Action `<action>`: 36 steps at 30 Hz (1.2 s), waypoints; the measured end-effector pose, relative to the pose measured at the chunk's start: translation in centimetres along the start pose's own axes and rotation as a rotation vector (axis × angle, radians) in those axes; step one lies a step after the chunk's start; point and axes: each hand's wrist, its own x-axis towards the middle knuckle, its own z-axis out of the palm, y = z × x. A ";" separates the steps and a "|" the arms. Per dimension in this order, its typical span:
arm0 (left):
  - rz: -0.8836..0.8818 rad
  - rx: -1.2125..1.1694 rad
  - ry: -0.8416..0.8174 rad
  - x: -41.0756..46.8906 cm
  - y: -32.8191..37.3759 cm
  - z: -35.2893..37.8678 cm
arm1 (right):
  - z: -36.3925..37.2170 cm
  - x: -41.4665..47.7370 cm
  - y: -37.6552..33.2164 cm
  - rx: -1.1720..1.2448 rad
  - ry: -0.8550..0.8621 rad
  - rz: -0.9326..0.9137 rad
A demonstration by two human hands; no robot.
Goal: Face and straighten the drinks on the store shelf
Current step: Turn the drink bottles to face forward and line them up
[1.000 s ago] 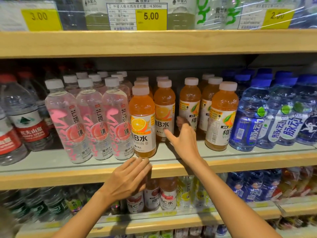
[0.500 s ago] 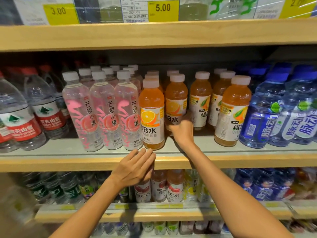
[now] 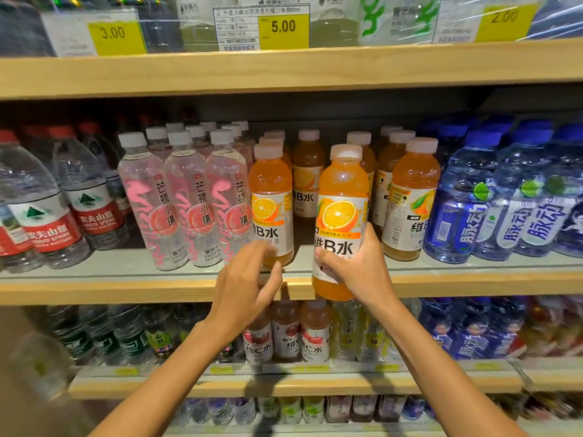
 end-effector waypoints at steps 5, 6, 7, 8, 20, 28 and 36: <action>-0.410 -0.684 0.011 4.7 5.6 -0.8 | 0.1 -3.2 -1.0 0.133 -0.144 0.056; -0.466 -0.801 -0.014 5.4 6.4 -0.8 | 0.2 -3.6 -1.1 0.133 -0.161 0.055; -0.514 -0.894 -0.023 5.8 7.1 -0.8 | 0.4 -4.0 -1.2 0.134 -0.171 0.058; -0.558 -0.964 -0.022 6.1 7.8 -0.7 | 0.5 -4.3 -1.2 0.134 -0.178 0.059; -0.728 -1.018 0.072 7.5 9.7 -1.2 | 0.9 -6.4 -1.7 0.026 -0.170 0.015; -0.700 -1.787 -0.351 8.8 8.2 -2.5 | -1.6 -5.5 -0.9 0.934 -0.830 0.383; -0.539 -2.184 -0.591 9.2 7.3 -1.4 | -0.4 -5.2 -1.8 0.956 -0.990 0.359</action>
